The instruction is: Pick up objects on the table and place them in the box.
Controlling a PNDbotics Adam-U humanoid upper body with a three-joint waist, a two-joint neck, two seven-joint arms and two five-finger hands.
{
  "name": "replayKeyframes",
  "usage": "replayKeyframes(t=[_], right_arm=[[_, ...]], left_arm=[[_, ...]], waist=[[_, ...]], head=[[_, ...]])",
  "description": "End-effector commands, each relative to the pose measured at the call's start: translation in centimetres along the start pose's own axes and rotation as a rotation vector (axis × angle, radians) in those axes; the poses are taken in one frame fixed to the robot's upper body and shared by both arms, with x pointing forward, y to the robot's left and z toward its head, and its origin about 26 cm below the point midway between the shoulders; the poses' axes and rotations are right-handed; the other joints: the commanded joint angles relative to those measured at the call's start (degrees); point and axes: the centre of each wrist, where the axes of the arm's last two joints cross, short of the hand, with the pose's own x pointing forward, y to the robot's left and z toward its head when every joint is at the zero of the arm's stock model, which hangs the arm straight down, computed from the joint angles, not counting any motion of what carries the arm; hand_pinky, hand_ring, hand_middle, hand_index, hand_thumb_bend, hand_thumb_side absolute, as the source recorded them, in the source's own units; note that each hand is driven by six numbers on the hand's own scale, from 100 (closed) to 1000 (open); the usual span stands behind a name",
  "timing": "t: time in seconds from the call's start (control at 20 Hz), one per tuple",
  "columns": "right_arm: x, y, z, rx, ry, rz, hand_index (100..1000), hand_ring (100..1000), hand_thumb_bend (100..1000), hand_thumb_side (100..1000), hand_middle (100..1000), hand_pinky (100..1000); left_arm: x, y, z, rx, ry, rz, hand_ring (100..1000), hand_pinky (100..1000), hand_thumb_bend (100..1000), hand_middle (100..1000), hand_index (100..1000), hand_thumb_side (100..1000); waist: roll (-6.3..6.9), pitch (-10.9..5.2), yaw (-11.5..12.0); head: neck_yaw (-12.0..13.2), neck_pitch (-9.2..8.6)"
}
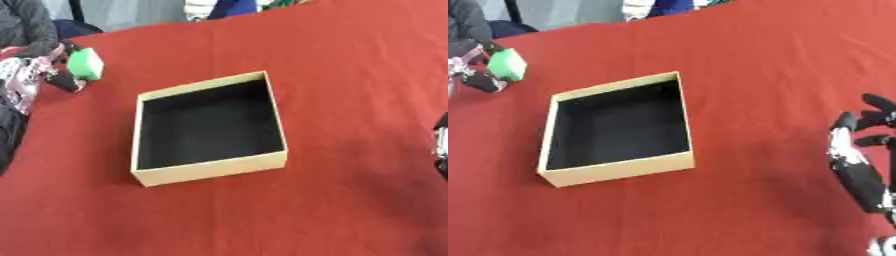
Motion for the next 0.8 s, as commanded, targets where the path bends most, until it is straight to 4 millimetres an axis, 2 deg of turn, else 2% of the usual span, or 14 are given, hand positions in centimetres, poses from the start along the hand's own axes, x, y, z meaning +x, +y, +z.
replayKeyframes(t=[0.05,0.25,0.5,0.65,0.7,0.75,0.8], right_arm=[[0.4,-0.5,-0.3,-0.011,-0.020,-0.004,829,777,100,546,496,523],[0.3,-0.5,-0.2,-0.009,-0.019,0.001,829,776,100,539,496,523],[0.1,-0.5,-0.1,-0.006,-0.014,0.012,829,776,100,531,497,524],[0.0,-0.5,-0.1,-0.003,-0.012,0.019,829,776,100,524,498,525],[0.0,-0.5,-0.1,-0.002,-0.012,0.021,829,776,100,560,498,525],[0.0,-0.5,-0.1,-0.001,-0.012,0.022,829,776,100,521,498,525],[0.0,-0.5,-0.1,0.000,-0.012,0.024,829,776,100,518,498,526]], left_arm=[[-1.5,2.5,0.6,0.087,0.029,-0.026,644,730,158,597,791,100],[-1.4,3.4,0.8,0.183,0.004,-0.041,599,696,100,543,744,100],[-0.9,5.4,1.5,0.277,-0.088,-0.058,590,693,100,522,725,100],[0.3,6.7,2.0,0.295,-0.184,-0.096,593,695,100,523,727,100],[0.8,7.0,2.1,0.301,-0.221,-0.101,595,696,227,524,727,485],[1.4,7.1,2.3,0.304,-0.262,-0.108,596,698,100,525,728,100],[2.0,7.2,2.4,0.301,-0.305,-0.120,599,701,100,526,728,100]], waist=[[-0.51,-1.67,0.13],[-0.64,-2.25,0.20],[-0.85,-3.36,0.81],[-1.04,-4.17,1.30],[-1.09,-4.35,1.41],[-1.15,-4.57,1.48],[-1.22,-4.78,1.54]], head=[[-0.05,-0.51],[-0.23,-0.54],[-0.38,-0.51],[-0.71,-0.57],[-0.76,-0.61],[-0.83,-0.68],[-0.94,-0.76]])
